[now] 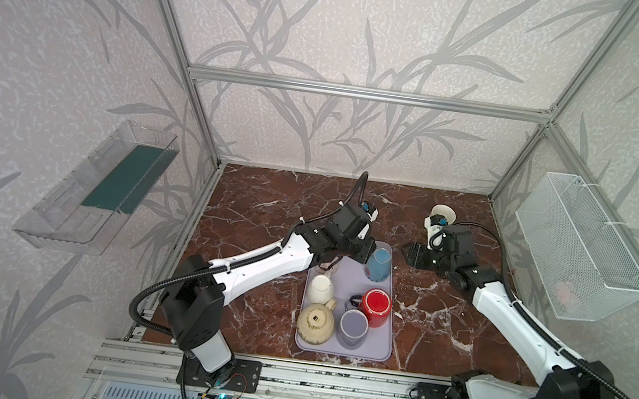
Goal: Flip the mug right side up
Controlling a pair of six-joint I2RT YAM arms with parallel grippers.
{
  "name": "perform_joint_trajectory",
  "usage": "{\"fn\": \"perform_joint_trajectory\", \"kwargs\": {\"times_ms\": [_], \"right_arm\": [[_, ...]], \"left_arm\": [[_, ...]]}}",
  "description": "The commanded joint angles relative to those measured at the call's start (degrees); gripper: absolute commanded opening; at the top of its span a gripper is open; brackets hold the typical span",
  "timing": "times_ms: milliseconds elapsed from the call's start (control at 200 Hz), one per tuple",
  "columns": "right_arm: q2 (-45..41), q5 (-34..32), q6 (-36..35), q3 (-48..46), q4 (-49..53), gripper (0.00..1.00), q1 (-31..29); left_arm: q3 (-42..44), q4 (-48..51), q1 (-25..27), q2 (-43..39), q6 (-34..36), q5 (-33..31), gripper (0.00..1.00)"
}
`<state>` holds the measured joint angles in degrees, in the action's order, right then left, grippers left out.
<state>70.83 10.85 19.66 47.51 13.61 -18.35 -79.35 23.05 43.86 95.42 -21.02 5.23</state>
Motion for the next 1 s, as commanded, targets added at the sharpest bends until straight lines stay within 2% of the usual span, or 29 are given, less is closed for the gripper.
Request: {"fn": "perform_joint_trajectory", "kwargs": {"times_ms": [0, 225, 545, 865, 995], "right_arm": [[-2.54, -0.55, 0.34, -2.63, 0.05, 0.6, -1.93], [-7.12, 0.42, 2.97, -7.59, -2.43, 0.59, -6.29], [-7.9, -0.67, 5.44, -11.31, -6.76, 0.55, -9.96], [-5.01, -1.92, 8.65, -13.84, -12.12, 0.53, -13.69], [-2.88, -2.15, 9.67, -14.33, -14.28, 0.51, -14.27]], "left_arm": [[-7.71, 8.77, -1.37, 5.34, 1.55, -0.34, 0.4], [-20.79, 16.45, -2.78, 16.16, 5.62, -1.07, 0.38], [-35.08, 24.59, -2.99, 27.79, 8.32, 2.96, 0.36], [-42.98, 31.16, -2.99, 35.76, 9.46, 4.4, 0.33], [-42.77, 31.46, -2.99, 37.11, 9.12, 5.05, 0.3]]}}
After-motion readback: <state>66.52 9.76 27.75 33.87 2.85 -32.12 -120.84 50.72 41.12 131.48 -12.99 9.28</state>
